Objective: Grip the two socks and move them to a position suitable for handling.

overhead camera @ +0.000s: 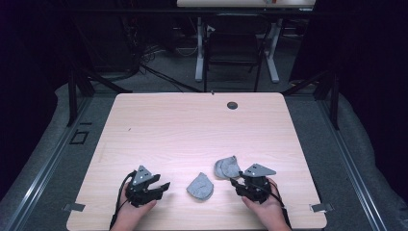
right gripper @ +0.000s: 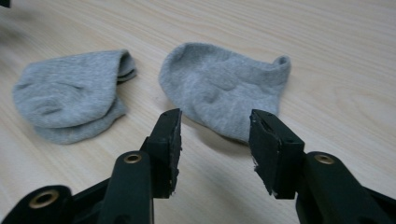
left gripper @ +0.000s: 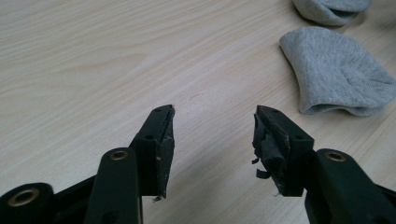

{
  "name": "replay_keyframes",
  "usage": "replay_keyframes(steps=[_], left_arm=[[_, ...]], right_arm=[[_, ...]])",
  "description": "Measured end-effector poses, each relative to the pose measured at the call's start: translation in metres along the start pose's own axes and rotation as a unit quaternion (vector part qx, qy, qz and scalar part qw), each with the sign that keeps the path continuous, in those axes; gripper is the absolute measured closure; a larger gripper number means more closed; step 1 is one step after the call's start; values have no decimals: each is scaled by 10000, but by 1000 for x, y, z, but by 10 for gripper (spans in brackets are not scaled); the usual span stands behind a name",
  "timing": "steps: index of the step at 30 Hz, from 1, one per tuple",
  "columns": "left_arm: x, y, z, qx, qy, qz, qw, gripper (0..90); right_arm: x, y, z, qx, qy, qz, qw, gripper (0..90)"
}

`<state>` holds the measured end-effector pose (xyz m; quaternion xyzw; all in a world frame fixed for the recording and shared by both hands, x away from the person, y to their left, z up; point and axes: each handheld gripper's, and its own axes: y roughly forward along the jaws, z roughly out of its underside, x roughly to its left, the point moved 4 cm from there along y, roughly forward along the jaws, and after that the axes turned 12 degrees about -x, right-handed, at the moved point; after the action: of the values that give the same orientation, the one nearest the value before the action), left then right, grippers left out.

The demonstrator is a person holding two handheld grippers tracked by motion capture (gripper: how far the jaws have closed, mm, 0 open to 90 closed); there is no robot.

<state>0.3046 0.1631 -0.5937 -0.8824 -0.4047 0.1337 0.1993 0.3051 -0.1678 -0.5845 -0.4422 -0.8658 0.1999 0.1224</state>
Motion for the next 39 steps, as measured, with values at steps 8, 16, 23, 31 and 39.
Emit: replay_keyframes(steps=[8,16,23,31,39], left_arm=[[-12,8,-6,44,-32,146,9999,556],[-30,19,-20,121,185,422,9989,631],[-46,33,-25,172,295,587,9977,730],[-53,45,-19,370,423,667,9962,834],[-63,43,-12,483,479,899,9936,842]], right_arm=[[2,1,0,101,-30,7,9999,613],[3,-1,0,86,-23,-5,10000,643],[2,0,1,136,-30,-28,9999,665],[3,0,2,141,2,-28,9999,661],[2,1,2,139,29,-75,9999,661]])
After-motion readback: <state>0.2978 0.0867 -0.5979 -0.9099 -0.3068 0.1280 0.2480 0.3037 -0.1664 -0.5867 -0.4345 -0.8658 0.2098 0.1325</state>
